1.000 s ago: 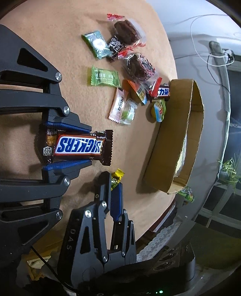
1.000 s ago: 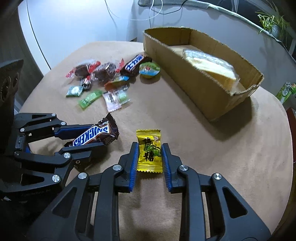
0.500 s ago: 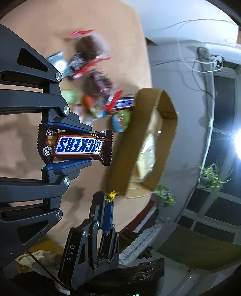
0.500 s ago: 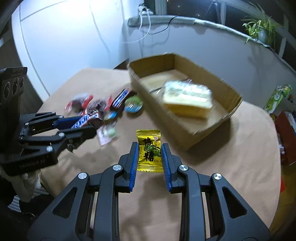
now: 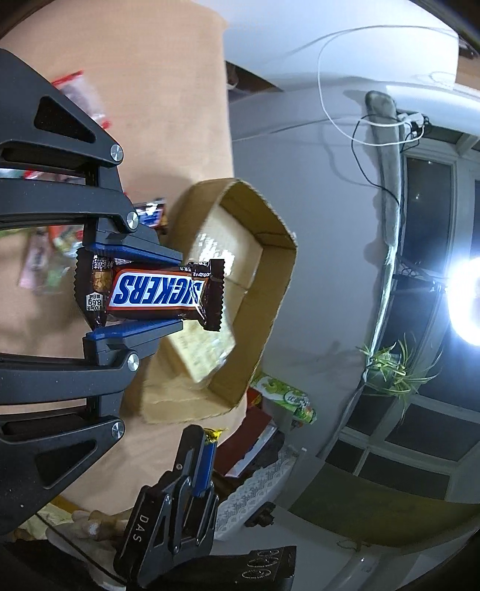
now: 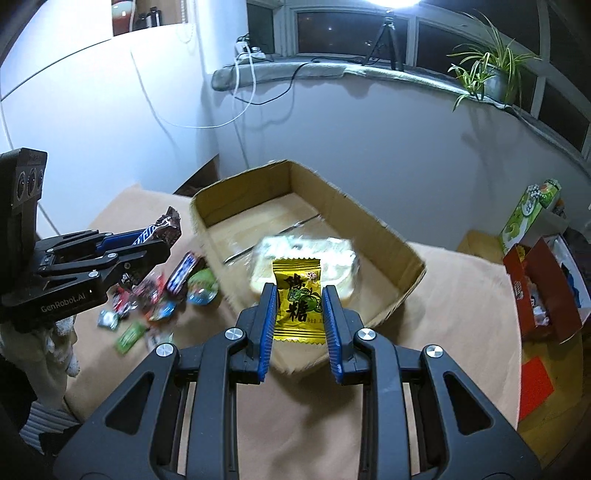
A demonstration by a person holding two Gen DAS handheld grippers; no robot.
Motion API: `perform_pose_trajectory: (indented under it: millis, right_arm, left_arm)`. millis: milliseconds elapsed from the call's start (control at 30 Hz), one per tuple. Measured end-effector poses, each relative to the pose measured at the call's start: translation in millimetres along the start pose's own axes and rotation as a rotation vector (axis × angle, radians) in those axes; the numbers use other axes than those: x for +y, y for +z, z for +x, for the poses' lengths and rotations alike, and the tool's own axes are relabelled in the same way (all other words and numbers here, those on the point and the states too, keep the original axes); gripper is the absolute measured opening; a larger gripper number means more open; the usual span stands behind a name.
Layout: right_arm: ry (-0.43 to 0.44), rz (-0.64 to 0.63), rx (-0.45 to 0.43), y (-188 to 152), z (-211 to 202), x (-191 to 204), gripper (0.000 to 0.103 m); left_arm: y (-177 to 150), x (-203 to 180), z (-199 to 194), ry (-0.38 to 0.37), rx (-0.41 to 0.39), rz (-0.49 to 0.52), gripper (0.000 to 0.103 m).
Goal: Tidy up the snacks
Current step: 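Carry the Snickers bar and yellow packet over the box with both grippers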
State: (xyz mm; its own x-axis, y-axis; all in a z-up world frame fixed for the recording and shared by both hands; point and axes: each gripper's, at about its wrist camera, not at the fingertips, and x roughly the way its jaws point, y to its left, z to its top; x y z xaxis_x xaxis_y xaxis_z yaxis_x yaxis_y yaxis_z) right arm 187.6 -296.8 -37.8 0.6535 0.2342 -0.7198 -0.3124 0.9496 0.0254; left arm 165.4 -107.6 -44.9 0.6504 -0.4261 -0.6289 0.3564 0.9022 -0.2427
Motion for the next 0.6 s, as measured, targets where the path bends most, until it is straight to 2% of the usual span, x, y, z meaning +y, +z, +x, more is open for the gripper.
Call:
perform_pose_trajectory:
  millis: [333, 600]
  right_arm:
    - [-0.004, 0.046, 0.026, 14.7, 24.4, -20.9, 0.026]
    - [-0.042, 0.071, 0.062, 22.9, 49.9, -40.7, 0.026]
  left_arm:
    - [24.3, 5.7, 28.9, 0.026, 0.019, -0.001, 0.027]
    - [36.2, 10.0, 55.7, 0.027, 0.059, -0.022, 0.027]
